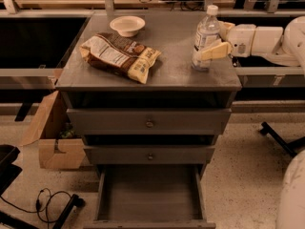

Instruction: Place blue plastic bottle into bottom drawer

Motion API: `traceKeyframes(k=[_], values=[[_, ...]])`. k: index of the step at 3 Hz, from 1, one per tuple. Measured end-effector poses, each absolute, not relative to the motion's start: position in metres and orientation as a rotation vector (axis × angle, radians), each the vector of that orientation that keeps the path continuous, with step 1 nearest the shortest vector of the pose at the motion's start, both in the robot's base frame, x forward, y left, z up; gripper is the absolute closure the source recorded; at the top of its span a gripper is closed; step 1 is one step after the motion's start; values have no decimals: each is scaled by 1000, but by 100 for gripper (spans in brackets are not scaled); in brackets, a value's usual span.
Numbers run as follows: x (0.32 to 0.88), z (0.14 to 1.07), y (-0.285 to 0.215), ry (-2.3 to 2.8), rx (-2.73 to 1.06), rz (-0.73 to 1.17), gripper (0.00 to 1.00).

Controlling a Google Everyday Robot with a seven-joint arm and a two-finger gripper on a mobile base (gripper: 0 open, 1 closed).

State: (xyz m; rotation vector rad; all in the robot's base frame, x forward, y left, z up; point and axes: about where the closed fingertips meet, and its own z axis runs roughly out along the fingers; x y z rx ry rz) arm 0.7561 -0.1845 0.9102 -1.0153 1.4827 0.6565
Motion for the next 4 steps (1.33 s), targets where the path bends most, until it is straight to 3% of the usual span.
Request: traceKeyframes(k=[1, 4], values=[[759, 914, -170, 1439, -1004, 691, 11], [759, 915, -165, 1424, -997, 702, 81]])
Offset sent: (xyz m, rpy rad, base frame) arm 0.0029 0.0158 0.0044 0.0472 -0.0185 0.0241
